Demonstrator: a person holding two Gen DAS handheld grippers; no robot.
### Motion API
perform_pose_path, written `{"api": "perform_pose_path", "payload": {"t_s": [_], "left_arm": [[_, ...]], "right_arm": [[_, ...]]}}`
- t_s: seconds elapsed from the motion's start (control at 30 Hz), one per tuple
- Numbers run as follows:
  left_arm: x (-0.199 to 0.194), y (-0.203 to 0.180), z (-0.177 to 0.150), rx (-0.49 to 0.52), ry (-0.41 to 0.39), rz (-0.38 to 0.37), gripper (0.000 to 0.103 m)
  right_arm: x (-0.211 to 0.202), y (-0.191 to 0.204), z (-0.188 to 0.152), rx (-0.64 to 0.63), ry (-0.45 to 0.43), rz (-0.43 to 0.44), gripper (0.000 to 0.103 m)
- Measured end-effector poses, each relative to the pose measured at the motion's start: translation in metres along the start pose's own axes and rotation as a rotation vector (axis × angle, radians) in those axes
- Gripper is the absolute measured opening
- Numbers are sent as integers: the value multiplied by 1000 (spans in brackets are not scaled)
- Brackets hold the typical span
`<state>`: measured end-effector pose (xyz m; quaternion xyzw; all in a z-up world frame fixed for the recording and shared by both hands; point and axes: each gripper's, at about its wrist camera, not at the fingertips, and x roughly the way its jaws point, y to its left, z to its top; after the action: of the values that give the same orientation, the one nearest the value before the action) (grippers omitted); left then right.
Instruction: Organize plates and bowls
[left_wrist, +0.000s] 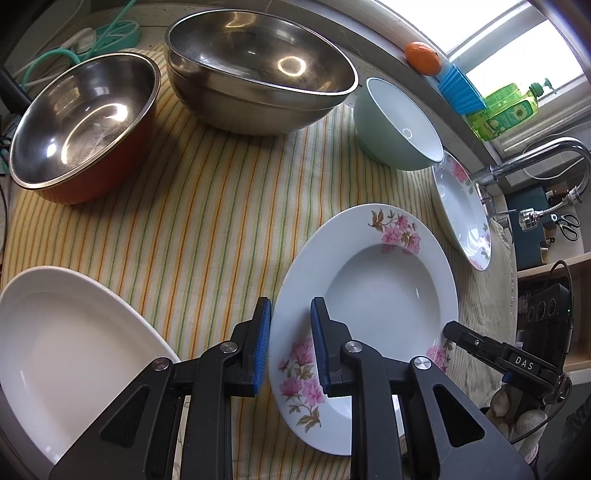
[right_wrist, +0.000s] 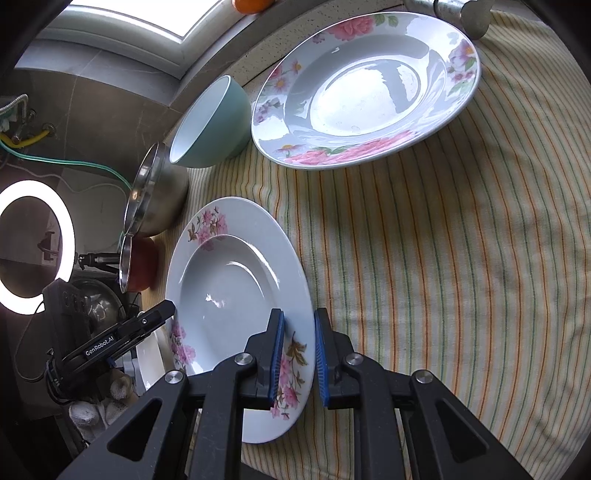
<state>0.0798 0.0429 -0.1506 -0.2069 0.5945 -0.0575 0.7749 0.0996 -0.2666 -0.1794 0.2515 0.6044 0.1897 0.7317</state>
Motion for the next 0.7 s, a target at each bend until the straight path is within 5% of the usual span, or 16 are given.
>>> {"api": "perform_pose_path", "payload": {"t_s": [0.7], "left_arm": [[-8, -3, -21, 5, 3, -7, 20]], "right_arm": [[-5, 2, -24, 6, 0, -8, 16]]}}
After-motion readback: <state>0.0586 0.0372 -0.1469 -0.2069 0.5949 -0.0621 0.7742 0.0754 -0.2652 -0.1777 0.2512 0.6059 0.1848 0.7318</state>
